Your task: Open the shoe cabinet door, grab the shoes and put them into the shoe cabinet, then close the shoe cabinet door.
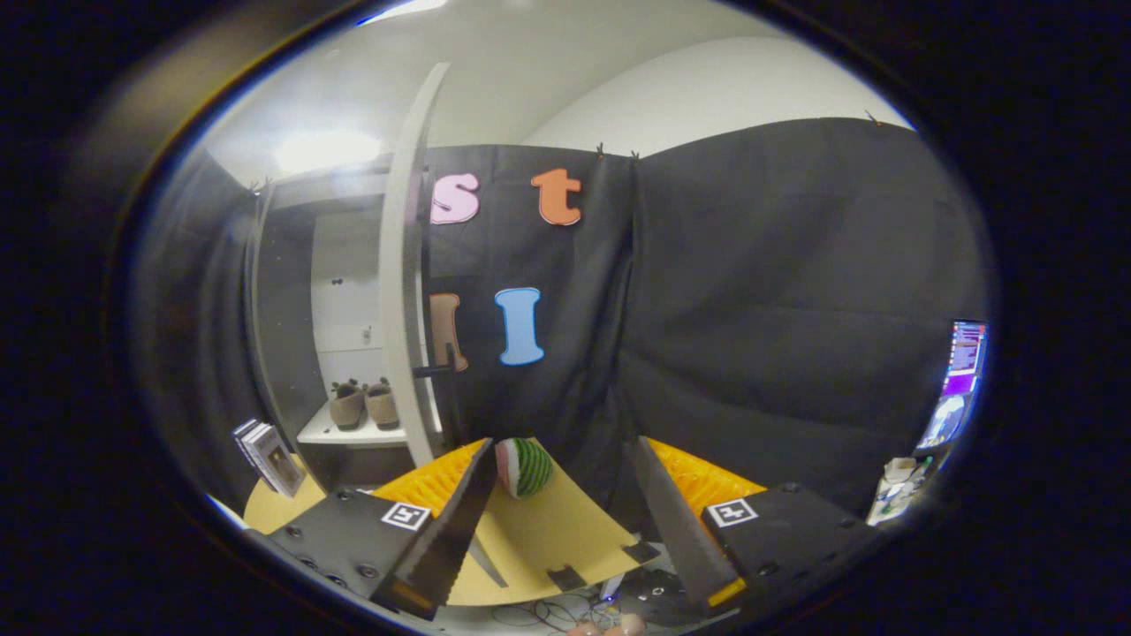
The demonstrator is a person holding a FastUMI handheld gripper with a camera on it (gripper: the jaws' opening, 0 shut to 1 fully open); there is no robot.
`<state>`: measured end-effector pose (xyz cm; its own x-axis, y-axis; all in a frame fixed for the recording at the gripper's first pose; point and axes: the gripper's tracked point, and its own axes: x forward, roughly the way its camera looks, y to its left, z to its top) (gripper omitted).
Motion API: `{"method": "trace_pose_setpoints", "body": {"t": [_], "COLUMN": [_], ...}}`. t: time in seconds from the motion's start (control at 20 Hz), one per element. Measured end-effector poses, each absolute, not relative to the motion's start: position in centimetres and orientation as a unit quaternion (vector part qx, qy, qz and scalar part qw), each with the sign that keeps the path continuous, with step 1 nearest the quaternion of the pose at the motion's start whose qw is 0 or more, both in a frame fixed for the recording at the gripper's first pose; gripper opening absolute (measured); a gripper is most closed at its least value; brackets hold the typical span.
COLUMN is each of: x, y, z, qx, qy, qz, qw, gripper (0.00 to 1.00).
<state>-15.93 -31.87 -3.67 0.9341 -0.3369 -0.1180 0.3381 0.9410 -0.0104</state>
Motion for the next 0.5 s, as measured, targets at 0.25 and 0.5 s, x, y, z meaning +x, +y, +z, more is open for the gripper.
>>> {"method": "trace_pose_setpoints", "body": {"t": [0.25, 0.5], "x": [-9.2, -2.6], "y": [-33.3, -32.1], "z": [-3.7, -4.0], "qx": [-0.008, -0.014], "qy": [0.042, 0.027], "qz": [-0.094, -0.027], "qw": [0.995, 0.999], "gripper": [0.97, 0.97]}}
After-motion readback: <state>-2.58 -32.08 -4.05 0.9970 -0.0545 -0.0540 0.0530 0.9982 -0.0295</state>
